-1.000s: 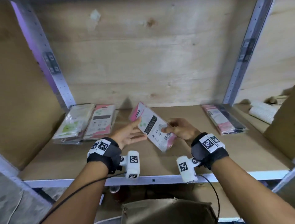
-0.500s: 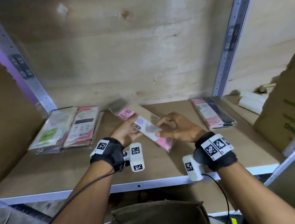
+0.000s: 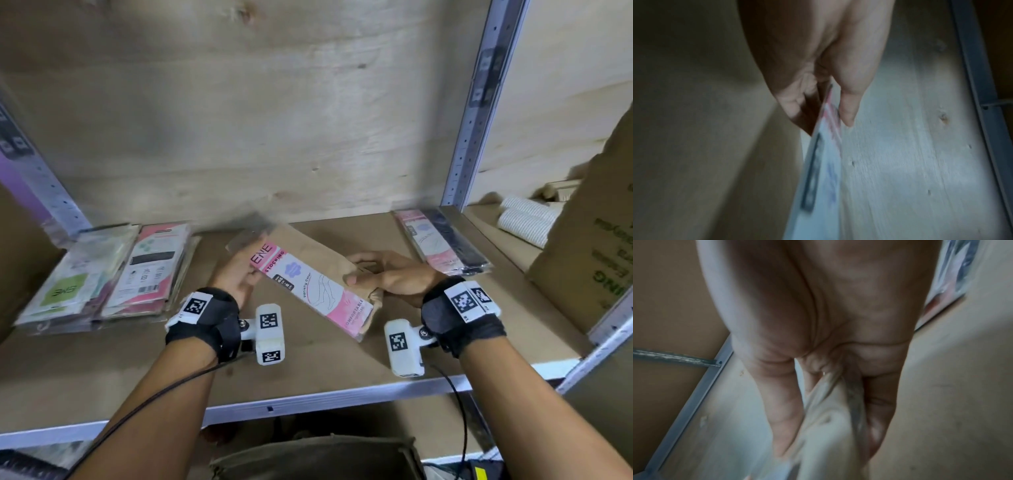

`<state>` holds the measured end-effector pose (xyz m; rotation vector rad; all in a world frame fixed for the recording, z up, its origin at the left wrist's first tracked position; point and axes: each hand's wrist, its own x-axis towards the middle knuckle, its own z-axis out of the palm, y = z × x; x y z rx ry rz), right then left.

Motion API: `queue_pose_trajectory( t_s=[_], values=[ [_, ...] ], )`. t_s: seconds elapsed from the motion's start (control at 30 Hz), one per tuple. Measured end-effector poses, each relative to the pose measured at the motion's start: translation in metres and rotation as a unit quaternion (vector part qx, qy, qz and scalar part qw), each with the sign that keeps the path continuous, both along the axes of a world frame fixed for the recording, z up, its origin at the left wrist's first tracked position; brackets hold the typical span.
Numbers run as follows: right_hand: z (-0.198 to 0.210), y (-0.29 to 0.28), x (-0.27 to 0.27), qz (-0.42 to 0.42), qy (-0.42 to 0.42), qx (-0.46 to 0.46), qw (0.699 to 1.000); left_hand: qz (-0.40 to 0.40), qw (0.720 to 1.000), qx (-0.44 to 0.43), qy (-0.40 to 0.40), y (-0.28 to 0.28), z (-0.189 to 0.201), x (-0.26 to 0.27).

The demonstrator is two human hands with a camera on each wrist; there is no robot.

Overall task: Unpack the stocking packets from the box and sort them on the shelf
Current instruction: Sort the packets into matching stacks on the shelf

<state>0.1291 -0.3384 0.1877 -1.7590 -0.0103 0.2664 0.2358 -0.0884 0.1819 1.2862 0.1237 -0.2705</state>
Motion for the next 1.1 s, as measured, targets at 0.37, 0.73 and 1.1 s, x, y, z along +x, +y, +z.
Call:
queue_pose_trajectory(
  t_s=[0.37, 0.73, 1.1],
  values=[
    [-0.005, -0.013, -0.004, -0.003, 0.017, -0.025, 1.000, 0.042, 0.984, 0.139, -0.100, 0.032, 0.009, 0.000],
    [-0.004, -0.007, -0.009, 0.037, 0.004, -0.038, 0.999, -0.004, 0.984, 0.164, -0.068, 0.038, 0.011, -0.012],
    [-0.003, -0.003, -0.008, 0.018, 0.022, 0.018, 0.999, 0.040, 0.995, -0.044, 0.083, 0.043, 0.010, -0.006]
  ],
)
